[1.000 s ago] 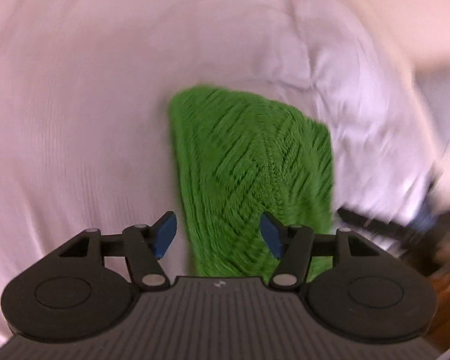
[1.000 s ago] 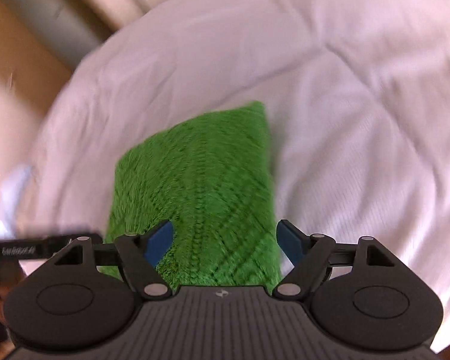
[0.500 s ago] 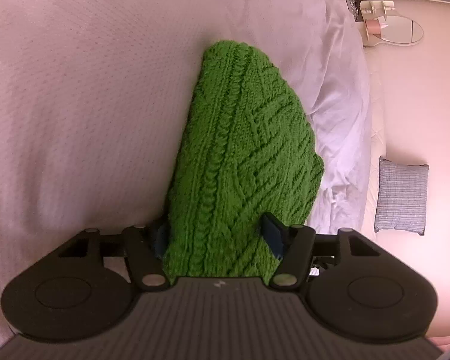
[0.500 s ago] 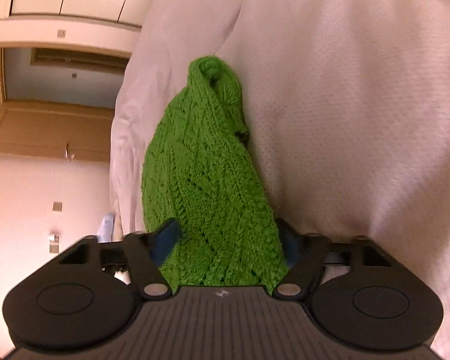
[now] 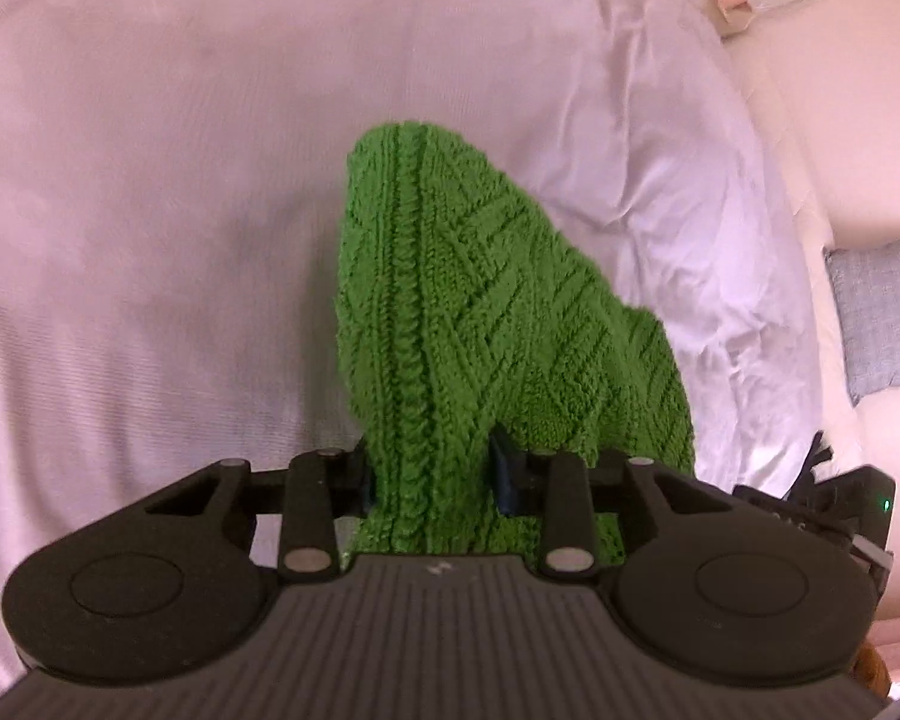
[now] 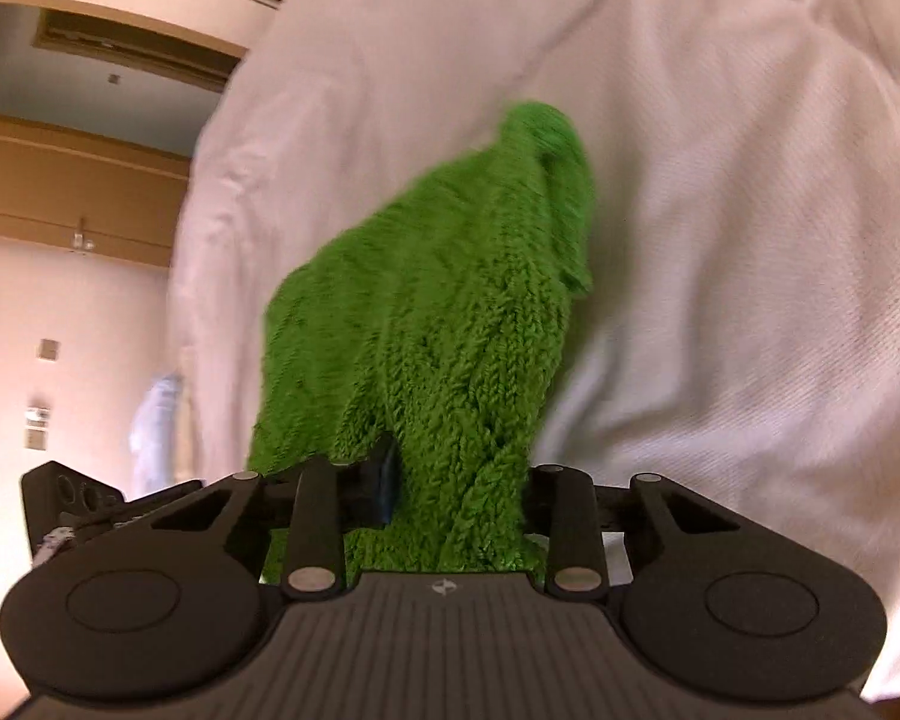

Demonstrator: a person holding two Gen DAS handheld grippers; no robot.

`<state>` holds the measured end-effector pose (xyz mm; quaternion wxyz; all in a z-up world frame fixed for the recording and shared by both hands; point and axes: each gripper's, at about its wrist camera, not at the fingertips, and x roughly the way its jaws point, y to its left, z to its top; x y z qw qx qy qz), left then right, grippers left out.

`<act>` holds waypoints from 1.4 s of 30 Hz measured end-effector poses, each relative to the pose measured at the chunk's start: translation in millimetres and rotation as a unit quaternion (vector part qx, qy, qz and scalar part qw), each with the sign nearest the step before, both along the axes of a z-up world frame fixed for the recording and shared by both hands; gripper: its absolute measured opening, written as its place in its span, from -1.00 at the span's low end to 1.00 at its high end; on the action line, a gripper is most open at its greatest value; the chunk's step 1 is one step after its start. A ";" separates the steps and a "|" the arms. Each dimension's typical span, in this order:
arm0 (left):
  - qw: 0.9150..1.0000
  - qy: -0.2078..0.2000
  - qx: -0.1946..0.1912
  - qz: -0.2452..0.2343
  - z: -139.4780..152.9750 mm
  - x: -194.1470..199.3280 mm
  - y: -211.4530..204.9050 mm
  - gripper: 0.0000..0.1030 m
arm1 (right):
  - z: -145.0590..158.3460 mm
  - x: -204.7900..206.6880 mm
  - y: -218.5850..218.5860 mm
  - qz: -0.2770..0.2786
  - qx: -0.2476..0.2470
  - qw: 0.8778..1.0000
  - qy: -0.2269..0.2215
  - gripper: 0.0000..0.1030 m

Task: Fold clothes
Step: 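Lift the green strip's end with both grippers and carry it over the strip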

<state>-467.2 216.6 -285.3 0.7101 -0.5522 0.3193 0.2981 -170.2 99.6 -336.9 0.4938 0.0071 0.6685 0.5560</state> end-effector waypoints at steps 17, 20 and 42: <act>0.979 -0.015 0.116 0.166 152.6 -220.4 23.4 -0.43 | 157.4 -141.0 100.7 0.133 0.125 0.983 0.030 -0.38; 0.977 -0.011 0.120 0.175 155.2 -284.5 48.1 -0.43 | 163.7 -195.8 131.0 0.148 0.134 0.979 0.037 -0.38; 0.984 0.009 0.103 0.145 104.6 -600.1 338.6 -0.41 | 120.5 -562.7 380.2 0.098 0.106 0.988 0.054 -0.37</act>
